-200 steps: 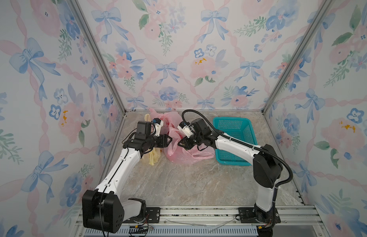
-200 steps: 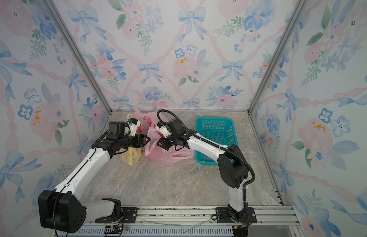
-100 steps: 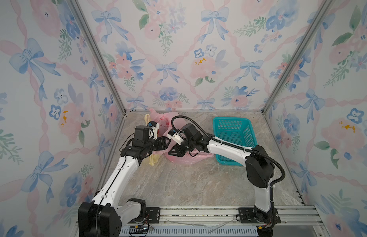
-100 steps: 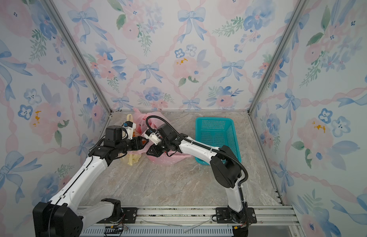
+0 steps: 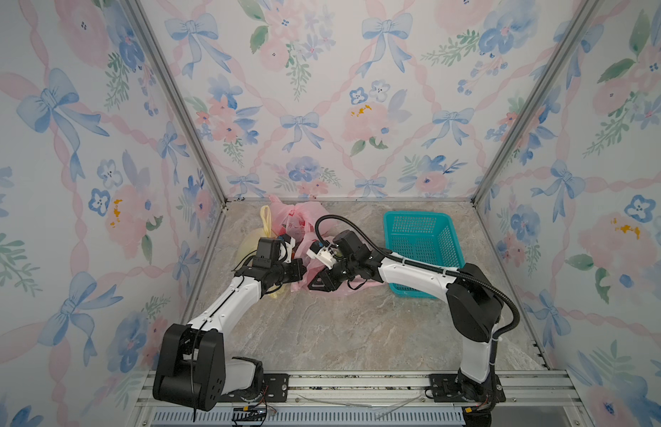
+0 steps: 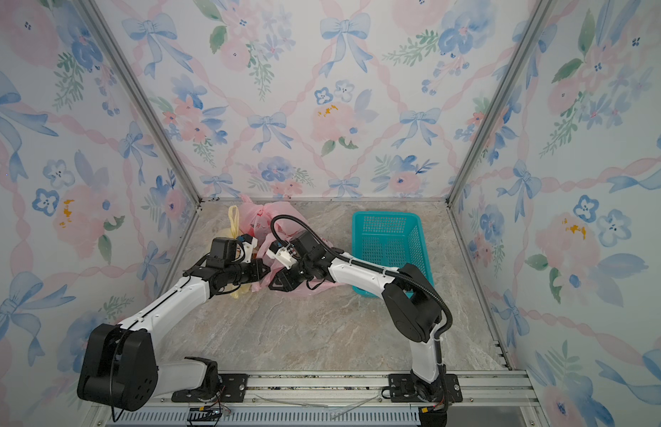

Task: Untie the knot of a plastic bag & take out the apple
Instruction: Untie the plastic bag at the center of the board.

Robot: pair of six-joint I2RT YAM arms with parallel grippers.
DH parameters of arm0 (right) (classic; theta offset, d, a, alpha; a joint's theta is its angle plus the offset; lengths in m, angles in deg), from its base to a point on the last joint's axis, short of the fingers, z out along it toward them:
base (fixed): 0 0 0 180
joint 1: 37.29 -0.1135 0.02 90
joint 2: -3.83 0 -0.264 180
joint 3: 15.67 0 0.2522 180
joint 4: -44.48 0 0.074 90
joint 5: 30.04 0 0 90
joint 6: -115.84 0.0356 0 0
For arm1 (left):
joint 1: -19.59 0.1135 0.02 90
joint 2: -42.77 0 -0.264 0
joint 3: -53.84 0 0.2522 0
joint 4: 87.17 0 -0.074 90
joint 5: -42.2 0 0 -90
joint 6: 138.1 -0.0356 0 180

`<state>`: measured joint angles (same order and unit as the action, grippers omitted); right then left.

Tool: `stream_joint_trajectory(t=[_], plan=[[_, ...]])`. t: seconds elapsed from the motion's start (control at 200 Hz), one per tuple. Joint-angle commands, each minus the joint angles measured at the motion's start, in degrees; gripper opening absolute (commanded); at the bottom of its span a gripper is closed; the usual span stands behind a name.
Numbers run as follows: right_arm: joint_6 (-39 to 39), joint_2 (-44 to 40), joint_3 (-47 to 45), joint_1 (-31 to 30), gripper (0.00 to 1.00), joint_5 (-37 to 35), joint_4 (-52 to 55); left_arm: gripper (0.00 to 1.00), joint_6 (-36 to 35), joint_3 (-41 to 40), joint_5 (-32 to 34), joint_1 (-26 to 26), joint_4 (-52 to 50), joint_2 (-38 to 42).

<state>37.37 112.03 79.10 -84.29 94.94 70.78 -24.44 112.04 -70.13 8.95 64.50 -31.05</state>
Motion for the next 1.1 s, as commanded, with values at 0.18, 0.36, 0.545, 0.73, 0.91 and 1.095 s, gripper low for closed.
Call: stream_joint_trajectory(t=[0.18, 0.36, 0.545, 0.73, 0.91, 1.095], plan=[[-1.36, -0.72, 4.23, 4.49, 0.32, -9.94, 6.19, 0.0, -4.15, 3.72, 3.92, 1.05, -7.64, 5.19], [-1.55, 5.28, 8.37, 2.49, 0.29, -22.66, 8.54, 0.0, -3.91, 3.19, 4.21, 1.29, -8.12, 6.16], [-3.91, 8.25, 9.25, 0.92, 0.29, -22.7, 13.51, 0.0, -3.29, 3.56, 4.57, 4.85, -8.02, 9.31], [-5.9, 6.14, 4.11, 0.36, 0.29, -24.35, 17.98, 0.0, -2.5, 2.31, 3.78, 10.82, -7.76, 13.57], [-5.62, 5.74, -0.24, 2.1, 0.29, -25.39, 21.21, 0.0, -2.48, -0.25, 0.38, 15.72, -7.74, 15.4], [-3.72, 4.09, -4.32, 3.86, 0.29, -27.45, 20.36, 0.0, -2.74, -1.29, 0.2, 17.98, -7.76, 16.14]])
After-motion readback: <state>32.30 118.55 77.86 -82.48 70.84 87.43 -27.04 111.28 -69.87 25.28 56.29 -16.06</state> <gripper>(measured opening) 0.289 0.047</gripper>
